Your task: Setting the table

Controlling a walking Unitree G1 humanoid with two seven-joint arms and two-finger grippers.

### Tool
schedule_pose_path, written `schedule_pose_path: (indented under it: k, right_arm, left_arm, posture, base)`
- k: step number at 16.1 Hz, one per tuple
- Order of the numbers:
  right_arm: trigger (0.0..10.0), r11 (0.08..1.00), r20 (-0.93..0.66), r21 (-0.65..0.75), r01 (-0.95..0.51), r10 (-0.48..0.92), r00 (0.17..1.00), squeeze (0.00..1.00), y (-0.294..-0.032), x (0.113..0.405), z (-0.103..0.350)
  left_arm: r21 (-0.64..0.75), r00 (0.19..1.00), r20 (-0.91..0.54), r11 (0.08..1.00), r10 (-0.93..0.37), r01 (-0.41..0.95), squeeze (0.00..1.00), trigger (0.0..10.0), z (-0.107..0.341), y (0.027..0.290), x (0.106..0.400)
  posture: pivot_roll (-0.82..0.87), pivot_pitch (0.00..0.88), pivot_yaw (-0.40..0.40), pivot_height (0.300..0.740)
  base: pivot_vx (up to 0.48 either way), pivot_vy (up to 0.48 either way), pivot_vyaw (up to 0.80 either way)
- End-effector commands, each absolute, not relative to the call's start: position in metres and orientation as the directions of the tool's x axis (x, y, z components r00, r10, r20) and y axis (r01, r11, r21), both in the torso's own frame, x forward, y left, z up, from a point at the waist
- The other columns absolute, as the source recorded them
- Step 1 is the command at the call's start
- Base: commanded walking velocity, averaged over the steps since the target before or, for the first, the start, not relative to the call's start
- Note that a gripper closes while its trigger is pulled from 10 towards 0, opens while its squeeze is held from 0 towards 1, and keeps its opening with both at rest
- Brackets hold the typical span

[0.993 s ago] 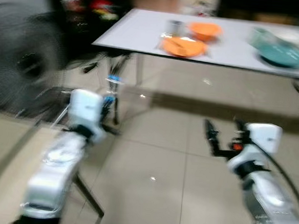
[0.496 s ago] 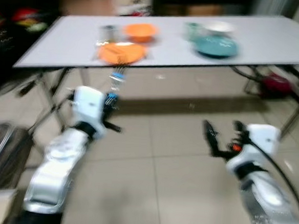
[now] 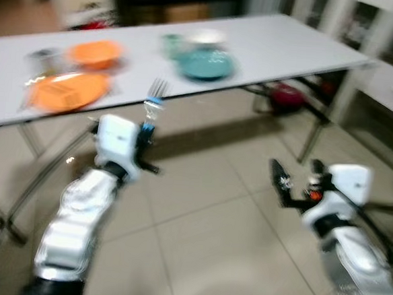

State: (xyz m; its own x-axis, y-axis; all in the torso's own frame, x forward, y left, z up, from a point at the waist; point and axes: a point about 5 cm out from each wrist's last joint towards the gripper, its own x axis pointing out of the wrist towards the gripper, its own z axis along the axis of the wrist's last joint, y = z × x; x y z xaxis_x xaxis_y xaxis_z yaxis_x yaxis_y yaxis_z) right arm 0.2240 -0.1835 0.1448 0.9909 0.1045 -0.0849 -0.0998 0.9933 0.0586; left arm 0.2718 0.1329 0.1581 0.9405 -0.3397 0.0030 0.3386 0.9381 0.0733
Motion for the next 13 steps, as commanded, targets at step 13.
schedule_pose_path:
  k: [13]
  right_arm:
    - [10.0,0.995,-0.106,-0.060,-0.079,0.073,0.992,0.00,-0.178,0.234,0.142]
  left_arm:
    - [0.110,0.970,0.006,0.964,-0.244,0.242,0.00,10.0,0.155,0.159,0.273]
  posture:
    - [0.03,0.000,0.036,0.740]
  base:
    - [0.366,0.000,-0.09]
